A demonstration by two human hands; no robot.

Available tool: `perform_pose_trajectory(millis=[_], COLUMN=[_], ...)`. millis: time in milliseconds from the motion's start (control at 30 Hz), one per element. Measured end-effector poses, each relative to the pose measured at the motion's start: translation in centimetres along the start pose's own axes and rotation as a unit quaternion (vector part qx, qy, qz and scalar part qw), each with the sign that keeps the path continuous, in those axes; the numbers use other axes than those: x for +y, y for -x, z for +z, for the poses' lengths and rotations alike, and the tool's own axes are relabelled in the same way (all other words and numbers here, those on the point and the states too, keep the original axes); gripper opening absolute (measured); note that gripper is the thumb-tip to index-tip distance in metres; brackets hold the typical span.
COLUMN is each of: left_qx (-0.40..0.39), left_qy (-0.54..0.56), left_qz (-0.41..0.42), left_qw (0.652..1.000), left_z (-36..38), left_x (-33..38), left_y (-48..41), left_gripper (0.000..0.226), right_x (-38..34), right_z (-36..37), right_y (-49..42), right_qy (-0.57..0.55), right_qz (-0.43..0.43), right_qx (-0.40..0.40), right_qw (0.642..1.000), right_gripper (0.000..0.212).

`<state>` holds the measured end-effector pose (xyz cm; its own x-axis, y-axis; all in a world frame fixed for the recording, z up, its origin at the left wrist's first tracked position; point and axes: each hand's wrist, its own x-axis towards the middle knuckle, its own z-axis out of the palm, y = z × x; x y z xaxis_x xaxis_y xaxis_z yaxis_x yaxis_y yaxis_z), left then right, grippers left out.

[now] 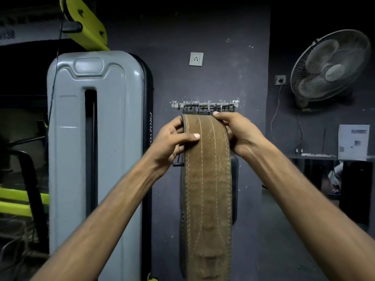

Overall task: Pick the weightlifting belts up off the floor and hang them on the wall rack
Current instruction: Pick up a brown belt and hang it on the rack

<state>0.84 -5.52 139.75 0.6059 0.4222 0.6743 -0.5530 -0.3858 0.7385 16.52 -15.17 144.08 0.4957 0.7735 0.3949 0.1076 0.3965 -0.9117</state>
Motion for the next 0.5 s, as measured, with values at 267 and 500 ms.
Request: perform_pose_trajectory(millis=[267,500], left_qx=[0.068,0.173], left_qy=[0.120,0.010], left_qz=[-0.162,-0.111], left_qw=[0.977,0.978], left_z=[0.1,-1.5], left_x=[-2.4,-5.2], left_y=[-2.6,-7.5], left_gripper=[0.040,0.021], right_x=[4.6,8.6], right_z=[-2.2,-3.4], right_y=[-0.8,-4.6], right_qy=[0.049,0.062], right_qz=[-0.151,-0.103], right_qx=[-0.030,-0.097], right_qw=[0.987,0.988], right_gripper=[0.017,0.007])
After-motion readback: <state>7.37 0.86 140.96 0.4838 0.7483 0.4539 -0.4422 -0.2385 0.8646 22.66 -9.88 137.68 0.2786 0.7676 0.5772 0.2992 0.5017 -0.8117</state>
